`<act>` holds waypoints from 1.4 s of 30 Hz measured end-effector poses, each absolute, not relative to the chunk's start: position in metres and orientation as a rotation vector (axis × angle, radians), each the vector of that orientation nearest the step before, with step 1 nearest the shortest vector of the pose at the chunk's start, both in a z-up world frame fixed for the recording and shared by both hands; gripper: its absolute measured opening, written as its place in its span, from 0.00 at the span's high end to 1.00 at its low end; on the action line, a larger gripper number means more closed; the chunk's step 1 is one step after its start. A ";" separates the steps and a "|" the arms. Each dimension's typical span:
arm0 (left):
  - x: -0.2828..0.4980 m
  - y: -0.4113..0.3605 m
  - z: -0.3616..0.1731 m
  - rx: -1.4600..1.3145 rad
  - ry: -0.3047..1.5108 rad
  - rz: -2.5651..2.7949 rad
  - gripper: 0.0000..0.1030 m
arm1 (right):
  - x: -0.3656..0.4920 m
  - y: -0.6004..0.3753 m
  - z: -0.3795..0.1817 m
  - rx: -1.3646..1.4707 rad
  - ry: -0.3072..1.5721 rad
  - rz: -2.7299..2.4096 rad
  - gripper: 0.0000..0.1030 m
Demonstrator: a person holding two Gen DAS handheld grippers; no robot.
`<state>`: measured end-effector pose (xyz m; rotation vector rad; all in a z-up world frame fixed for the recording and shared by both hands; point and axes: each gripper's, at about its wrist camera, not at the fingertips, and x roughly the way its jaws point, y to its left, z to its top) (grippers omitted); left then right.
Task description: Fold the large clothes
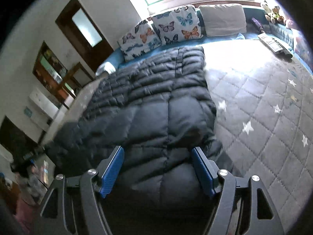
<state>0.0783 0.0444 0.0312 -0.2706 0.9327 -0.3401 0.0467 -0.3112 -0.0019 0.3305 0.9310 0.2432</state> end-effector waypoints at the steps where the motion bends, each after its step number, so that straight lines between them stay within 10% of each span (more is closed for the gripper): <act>1: 0.077 0.045 0.030 -0.260 0.931 -0.333 0.74 | 0.042 -0.306 -0.006 0.300 0.946 0.235 0.24; 42: 0.061 0.049 0.020 -0.186 0.958 -0.268 0.48 | 0.084 -0.256 -0.034 0.052 0.976 0.144 0.10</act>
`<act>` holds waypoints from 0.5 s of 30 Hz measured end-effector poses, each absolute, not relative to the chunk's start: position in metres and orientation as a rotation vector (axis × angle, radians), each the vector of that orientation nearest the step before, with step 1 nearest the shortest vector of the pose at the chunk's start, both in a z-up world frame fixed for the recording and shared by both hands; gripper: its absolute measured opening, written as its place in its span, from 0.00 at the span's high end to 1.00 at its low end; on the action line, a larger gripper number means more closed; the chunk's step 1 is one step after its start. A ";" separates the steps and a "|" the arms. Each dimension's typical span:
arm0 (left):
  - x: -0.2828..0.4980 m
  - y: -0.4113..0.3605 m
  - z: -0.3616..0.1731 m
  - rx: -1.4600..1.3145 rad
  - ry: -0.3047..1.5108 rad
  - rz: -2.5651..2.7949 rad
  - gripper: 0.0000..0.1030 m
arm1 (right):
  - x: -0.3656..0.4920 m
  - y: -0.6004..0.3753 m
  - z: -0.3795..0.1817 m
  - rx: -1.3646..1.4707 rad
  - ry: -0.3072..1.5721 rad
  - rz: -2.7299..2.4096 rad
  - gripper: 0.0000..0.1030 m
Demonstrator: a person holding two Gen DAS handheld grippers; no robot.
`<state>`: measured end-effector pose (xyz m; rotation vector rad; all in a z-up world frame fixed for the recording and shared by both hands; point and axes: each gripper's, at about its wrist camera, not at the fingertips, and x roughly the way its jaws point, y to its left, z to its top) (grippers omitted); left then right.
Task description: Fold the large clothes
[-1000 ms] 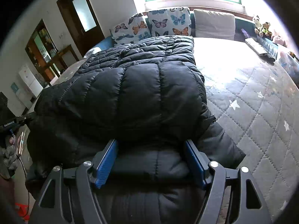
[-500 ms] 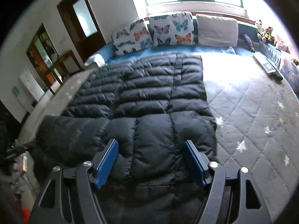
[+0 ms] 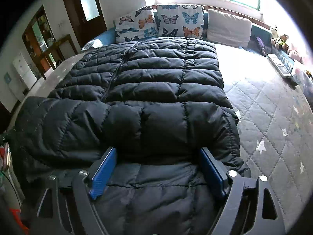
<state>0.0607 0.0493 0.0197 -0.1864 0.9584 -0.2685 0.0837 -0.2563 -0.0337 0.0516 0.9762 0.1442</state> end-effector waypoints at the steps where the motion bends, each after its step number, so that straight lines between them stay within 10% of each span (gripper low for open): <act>1: 0.059 0.050 0.022 -0.182 0.957 -0.264 0.48 | 0.083 -0.256 -0.034 0.048 0.977 0.144 0.10; 15: 0.052 0.025 0.098 -0.152 0.810 -0.361 0.31 | 0.080 -0.255 -0.034 0.049 0.960 0.154 0.07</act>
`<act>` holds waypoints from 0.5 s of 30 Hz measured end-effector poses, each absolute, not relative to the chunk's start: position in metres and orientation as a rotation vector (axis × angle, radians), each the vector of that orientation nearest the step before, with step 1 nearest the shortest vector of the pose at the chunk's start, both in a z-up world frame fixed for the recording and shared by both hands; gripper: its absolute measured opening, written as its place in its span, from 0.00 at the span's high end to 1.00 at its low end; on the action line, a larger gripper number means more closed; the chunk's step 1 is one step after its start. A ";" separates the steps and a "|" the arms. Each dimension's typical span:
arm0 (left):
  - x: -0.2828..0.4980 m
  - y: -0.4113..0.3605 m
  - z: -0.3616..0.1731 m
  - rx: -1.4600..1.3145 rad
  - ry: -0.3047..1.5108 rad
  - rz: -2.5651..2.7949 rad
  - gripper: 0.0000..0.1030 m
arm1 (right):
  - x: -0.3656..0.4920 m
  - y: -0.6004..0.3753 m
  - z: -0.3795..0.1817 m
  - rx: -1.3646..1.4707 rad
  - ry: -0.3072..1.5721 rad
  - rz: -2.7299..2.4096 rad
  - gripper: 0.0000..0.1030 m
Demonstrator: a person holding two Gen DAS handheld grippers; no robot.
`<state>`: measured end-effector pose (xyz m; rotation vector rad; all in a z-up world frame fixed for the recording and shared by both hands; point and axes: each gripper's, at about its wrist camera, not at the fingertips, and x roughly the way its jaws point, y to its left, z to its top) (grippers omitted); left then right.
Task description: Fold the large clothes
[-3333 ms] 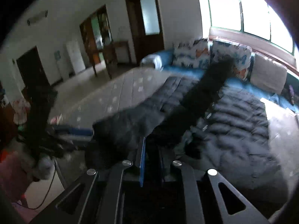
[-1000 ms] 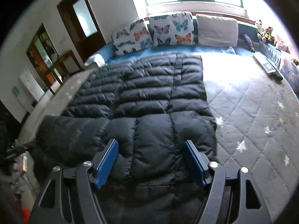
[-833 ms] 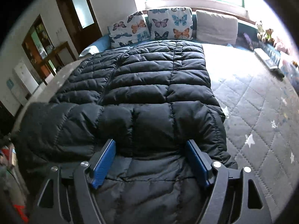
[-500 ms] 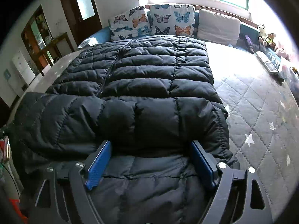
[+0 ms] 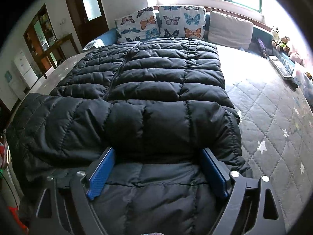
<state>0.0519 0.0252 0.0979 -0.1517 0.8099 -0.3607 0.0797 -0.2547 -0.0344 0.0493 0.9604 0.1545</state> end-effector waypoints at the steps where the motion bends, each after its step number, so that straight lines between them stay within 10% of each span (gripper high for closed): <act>1: 0.055 0.015 0.099 -0.138 0.805 -0.386 0.31 | 0.079 -0.255 -0.035 0.048 0.958 0.157 0.06; 15: 0.117 -0.051 0.026 -0.072 0.963 -0.500 0.39 | 0.077 -0.256 -0.036 0.055 0.938 0.167 0.05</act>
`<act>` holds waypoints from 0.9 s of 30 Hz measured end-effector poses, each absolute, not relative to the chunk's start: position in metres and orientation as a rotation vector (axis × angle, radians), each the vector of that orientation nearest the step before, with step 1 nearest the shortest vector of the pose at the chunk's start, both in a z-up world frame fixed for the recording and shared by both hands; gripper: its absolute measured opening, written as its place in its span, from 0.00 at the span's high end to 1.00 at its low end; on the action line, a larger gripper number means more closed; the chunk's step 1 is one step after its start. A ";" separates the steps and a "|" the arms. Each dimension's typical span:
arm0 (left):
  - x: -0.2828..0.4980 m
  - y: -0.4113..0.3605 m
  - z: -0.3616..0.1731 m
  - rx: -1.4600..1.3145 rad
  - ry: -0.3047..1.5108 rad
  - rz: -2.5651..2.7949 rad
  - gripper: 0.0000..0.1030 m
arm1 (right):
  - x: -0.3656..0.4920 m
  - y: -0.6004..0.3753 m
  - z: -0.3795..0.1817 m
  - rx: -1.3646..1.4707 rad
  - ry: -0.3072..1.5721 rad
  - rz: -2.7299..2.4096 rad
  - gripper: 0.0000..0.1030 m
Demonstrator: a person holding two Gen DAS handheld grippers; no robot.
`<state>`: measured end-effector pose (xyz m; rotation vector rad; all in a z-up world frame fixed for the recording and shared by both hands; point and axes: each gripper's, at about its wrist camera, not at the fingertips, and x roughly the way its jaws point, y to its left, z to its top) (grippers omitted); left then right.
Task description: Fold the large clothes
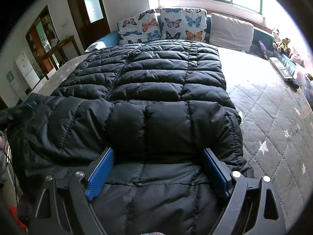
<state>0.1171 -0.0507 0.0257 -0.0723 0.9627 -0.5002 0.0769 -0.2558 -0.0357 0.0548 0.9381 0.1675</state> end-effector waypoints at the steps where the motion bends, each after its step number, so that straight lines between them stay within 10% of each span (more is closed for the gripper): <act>1: 0.118 -0.051 0.017 -0.067 0.970 -0.496 0.40 | 0.077 -0.256 -0.036 0.057 0.937 0.169 0.05; 27: 0.128 -0.047 -0.017 0.012 0.991 -0.551 0.38 | 0.078 -0.159 -0.027 -0.211 0.983 0.289 0.06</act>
